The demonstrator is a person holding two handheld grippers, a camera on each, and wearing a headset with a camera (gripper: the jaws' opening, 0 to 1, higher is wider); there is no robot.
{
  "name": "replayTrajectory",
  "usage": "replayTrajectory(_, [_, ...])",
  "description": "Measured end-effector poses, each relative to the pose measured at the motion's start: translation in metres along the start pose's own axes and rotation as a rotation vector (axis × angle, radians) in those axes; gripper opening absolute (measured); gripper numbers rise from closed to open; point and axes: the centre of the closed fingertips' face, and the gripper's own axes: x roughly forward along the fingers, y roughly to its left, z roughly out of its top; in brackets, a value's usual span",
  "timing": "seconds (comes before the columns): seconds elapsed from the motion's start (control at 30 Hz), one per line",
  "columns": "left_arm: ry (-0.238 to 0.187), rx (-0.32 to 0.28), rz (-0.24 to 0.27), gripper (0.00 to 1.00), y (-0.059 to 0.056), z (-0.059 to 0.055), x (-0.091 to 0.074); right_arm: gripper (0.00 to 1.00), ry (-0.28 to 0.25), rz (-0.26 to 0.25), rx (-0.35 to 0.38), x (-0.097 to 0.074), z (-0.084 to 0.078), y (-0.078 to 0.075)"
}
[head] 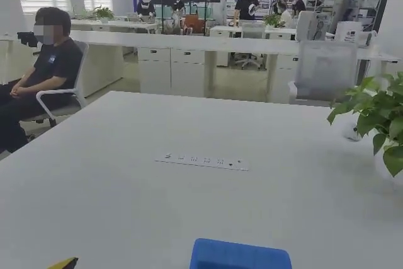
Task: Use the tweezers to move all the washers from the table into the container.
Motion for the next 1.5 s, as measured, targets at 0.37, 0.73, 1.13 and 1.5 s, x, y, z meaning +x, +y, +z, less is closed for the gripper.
replayTrajectory(0.37, [0.007,0.003,-0.001,0.89,0.001,-0.002,0.000,0.86,0.014,0.004,-0.011,0.001,-0.004,-0.001])
replayTrajectory(0.73, [0.006,0.000,0.004,0.88,0.002,-0.001,-0.001,0.86,0.027,0.010,-0.018,0.002,-0.006,0.000])
replayTrajectory(1.13, [0.025,0.015,-0.034,0.88,-0.007,-0.003,0.003,0.84,0.025,-0.007,-0.008,0.000,-0.004,-0.003])
replayTrajectory(1.5, [0.074,-0.001,-0.050,0.86,-0.006,-0.010,0.001,0.84,0.146,-0.006,0.016,0.003,-0.013,-0.002])
